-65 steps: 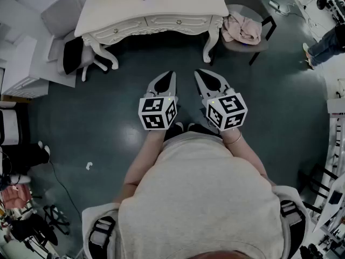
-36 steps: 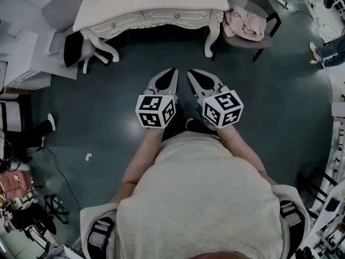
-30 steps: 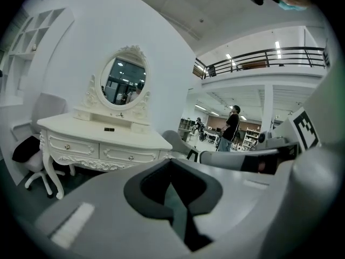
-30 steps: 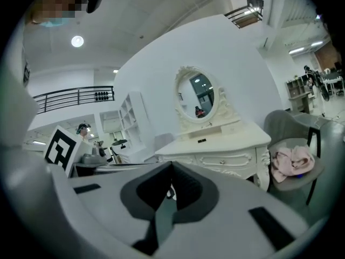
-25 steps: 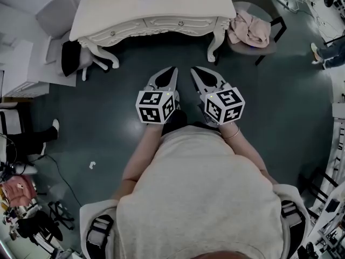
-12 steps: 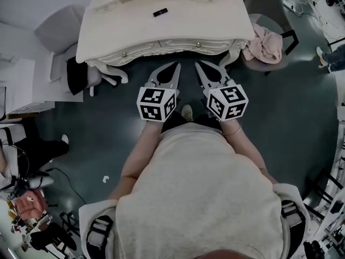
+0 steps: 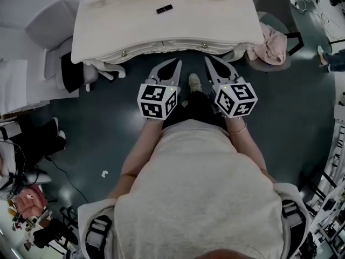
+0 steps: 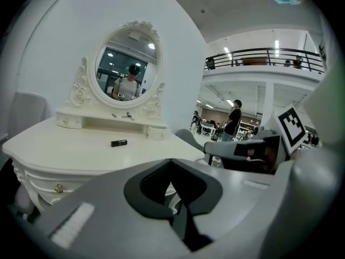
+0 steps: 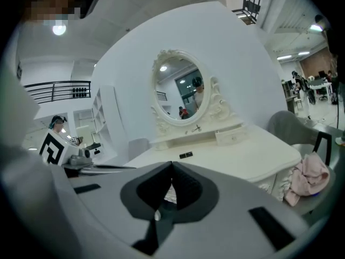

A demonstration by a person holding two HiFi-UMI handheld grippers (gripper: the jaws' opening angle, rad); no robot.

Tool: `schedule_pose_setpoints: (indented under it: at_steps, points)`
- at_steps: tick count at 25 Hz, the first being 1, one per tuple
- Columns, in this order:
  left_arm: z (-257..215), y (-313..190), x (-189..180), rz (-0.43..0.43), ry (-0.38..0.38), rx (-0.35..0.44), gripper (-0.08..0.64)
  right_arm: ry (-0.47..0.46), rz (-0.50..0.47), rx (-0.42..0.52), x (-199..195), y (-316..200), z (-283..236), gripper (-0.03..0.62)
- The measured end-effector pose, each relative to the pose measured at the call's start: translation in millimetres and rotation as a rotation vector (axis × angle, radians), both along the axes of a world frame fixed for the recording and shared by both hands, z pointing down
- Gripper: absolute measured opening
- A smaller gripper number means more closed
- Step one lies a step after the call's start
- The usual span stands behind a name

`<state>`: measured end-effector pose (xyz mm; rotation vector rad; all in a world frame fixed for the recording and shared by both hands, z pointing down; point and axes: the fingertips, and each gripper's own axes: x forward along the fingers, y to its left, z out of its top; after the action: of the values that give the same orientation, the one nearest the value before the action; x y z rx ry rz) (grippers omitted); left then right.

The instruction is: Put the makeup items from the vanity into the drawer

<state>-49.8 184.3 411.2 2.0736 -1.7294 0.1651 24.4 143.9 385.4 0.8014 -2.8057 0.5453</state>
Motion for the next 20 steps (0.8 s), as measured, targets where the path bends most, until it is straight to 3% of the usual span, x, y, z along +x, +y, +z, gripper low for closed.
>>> schedule_pose_setpoints:
  at_steps: [7, 20]
  points:
    - [11.9, -27.3, -21.2, -0.025, 0.001, -0.022, 0.009, 0.001, -0.011, -0.007, -20.5, -35.7, 6.6, 0.008]
    - [9.7, -129.9, -73.1, -0.081, -0.009, -0.031, 0.009, 0.018, -0.165, -0.008, -94.6, -129.7, 6.7, 0.008]
